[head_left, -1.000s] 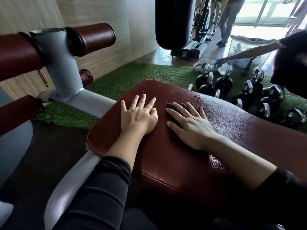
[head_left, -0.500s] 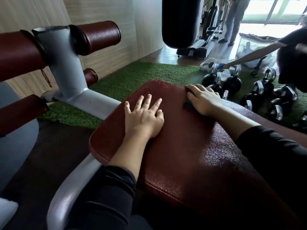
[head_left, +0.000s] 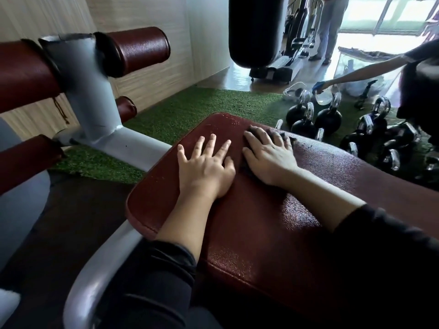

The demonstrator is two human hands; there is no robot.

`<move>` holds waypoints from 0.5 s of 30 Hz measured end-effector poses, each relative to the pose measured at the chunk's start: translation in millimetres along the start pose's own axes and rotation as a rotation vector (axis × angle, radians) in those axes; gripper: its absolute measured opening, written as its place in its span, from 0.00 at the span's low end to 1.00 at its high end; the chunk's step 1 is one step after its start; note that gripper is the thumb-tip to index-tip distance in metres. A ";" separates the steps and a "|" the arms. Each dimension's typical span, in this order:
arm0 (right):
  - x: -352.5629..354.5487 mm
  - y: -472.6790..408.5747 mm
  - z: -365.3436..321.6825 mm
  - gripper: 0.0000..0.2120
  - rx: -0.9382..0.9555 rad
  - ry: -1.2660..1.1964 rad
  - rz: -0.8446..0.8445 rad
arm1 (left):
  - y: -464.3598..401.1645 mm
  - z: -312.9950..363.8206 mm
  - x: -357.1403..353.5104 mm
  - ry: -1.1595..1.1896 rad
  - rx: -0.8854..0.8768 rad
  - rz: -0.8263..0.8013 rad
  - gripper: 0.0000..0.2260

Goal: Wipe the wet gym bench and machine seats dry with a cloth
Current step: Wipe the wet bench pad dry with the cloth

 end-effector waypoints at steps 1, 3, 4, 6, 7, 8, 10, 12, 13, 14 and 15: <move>1.8 -10.8 3.1 0.24 0.010 -0.004 0.012 | 0.0 -0.1 0.0 0.002 -0.001 -0.002 0.22; 7.8 -25.8 20.6 0.23 0.009 -0.001 0.032 | 0.5 0.0 0.1 0.012 -0.005 -0.003 0.22; 11.2 -29.1 34.2 0.23 -0.018 -0.008 0.029 | 0.6 -0.1 0.3 0.020 -0.007 -0.002 0.22; 16.7 -24.2 62.7 0.22 -0.112 -0.037 0.004 | 0.8 -0.6 -0.2 0.034 -0.007 0.001 0.23; 18.3 -17.0 73.7 0.22 -0.150 -0.042 -0.009 | 0.9 -0.6 -0.6 0.037 -0.007 0.005 0.23; 19.3 -7.1 79.6 0.22 -0.169 -0.033 -0.017 | 0.9 -0.4 -1.1 0.038 -0.009 0.008 0.23; 19.3 16.3 75.9 0.23 -0.158 0.008 -0.022 | 0.5 0.2 -1.4 0.042 -0.012 0.014 0.23; 14.4 36.8 56.8 0.23 -0.128 0.022 -0.032 | -0.3 0.3 -0.9 0.045 -0.010 0.020 0.23; 11.7 42.9 44.4 0.24 -0.107 0.024 -0.037 | -0.6 0.6 -0.8 0.046 -0.011 0.020 0.23; 9.0 44.5 31.6 0.24 -0.083 0.027 -0.039 | -0.6 1.0 -1.0 0.045 -0.010 0.017 0.23; 6.2 41.0 19.9 0.25 -0.057 0.026 -0.039 | -0.5 1.6 -1.2 0.043 -0.009 0.016 0.23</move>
Point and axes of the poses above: each hand's wrist, its own y-axis away from the middle knuckle, its own x-axis out of the back of the hand, z = x × y, the point moved 6 cm from there along -y, towards the middle knuckle, and after that the axes turned 5 degrees about -z, right-handed, at the moved point
